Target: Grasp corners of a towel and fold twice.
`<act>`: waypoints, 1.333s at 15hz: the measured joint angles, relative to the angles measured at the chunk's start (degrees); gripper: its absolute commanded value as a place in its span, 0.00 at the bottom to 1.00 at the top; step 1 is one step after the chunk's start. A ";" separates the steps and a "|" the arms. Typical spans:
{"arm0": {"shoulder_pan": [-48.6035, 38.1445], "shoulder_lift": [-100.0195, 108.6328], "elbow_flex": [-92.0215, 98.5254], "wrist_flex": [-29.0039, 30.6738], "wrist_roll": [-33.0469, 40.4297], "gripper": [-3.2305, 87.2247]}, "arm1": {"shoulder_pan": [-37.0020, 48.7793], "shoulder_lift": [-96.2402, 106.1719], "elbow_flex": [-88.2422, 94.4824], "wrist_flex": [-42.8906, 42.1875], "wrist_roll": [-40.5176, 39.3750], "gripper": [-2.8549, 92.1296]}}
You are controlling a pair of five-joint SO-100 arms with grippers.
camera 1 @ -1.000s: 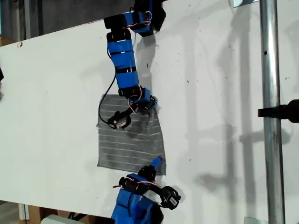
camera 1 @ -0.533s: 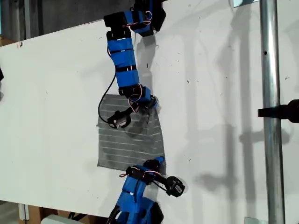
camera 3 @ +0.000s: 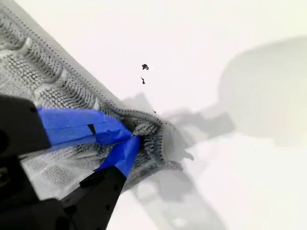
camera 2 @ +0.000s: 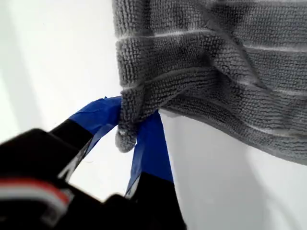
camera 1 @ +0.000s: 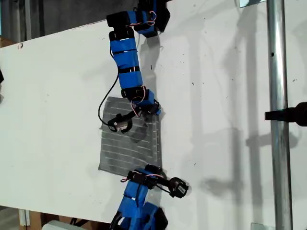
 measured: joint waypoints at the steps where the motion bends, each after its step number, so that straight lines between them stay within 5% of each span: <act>1: 0.00 2.90 -0.18 1.76 0.09 0.34 | 0.00 0.00 0.00 0.00 0.00 0.03; 3: 0.88 9.23 -0.79 6.77 0.26 0.47 | 0.00 0.00 0.00 0.70 0.00 0.03; 6: 1.93 14.41 -2.11 13.89 0.18 0.48 | 0.00 -0.09 0.09 0.79 0.00 0.03; 9: 1.49 12.83 4.04 7.82 0.53 0.45 | 0.00 -0.09 0.09 0.70 0.00 0.03; 13: -1.23 11.16 11.07 -0.18 0.70 0.34 | 0.00 -0.09 0.09 0.70 0.00 0.03; 16: -3.60 4.92 11.07 -4.31 1.23 0.02 | -0.88 0.00 0.88 0.62 0.18 0.03; 20: -3.16 2.81 9.32 -6.24 2.90 0.00 | -0.97 1.23 1.23 -0.18 0.53 0.03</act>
